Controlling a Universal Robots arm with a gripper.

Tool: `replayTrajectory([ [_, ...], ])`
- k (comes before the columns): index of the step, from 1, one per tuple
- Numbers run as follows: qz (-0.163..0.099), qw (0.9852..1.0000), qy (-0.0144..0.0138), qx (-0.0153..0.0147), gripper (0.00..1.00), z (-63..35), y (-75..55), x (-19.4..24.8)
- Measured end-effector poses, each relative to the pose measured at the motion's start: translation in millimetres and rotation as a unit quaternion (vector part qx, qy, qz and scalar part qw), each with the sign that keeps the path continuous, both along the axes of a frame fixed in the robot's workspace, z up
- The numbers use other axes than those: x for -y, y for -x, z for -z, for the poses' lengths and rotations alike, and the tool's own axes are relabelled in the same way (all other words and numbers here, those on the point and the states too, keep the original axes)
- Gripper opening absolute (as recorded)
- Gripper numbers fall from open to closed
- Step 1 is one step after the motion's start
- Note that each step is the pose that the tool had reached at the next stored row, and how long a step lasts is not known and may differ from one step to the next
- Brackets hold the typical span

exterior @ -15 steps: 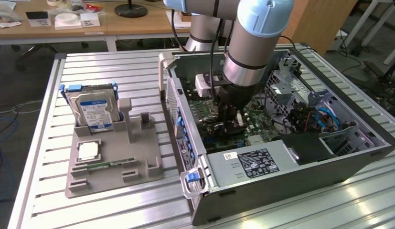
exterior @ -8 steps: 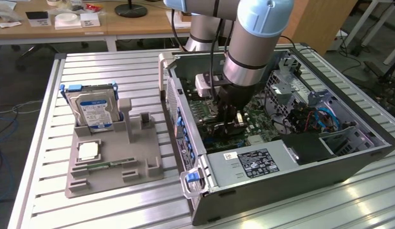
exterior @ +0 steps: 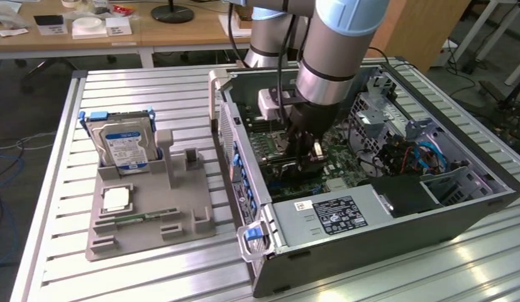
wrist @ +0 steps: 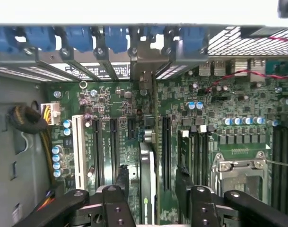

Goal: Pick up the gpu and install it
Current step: 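Insert the gpu into the slot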

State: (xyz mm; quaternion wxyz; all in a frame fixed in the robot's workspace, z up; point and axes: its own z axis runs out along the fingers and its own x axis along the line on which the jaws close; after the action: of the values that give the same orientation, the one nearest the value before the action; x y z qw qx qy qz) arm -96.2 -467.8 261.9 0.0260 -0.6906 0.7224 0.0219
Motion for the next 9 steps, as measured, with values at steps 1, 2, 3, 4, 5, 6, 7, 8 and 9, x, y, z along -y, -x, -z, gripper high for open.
replayTrajectory([
  [1,0.0,1.0,0.0,0.0,0.52,-3.2,0.0,0.0],
  [2,0.0,1.0,0.0,0.0,0.52,-6.9,0.0,0.0],
  [3,0.0,1.0,0.0,0.0,0.52,-10.3,0.0,0.0],
  [4,0.0,1.0,0.0001,-0.0001,0.52,-13.5,0.0,0.0],
  [5,0.0,1.0,0.0001,0.0,0.52,-16.6,0.0,0.0],
  [6,0.0,1.0,0.0001,-0.0001,0.52,-19.5,0.0,0.0],
  [7,0.0,1.0,0.0002,-0.0001,0.52,-22.3,0.0,0.0],
  [8,0.0,1.0,0.0003,0.0,0.52,-25.0,0.0,0.0],
  [9,0.0,1.0,0.0003,0.0,0.52,-27.8,0.0,0.0],
])
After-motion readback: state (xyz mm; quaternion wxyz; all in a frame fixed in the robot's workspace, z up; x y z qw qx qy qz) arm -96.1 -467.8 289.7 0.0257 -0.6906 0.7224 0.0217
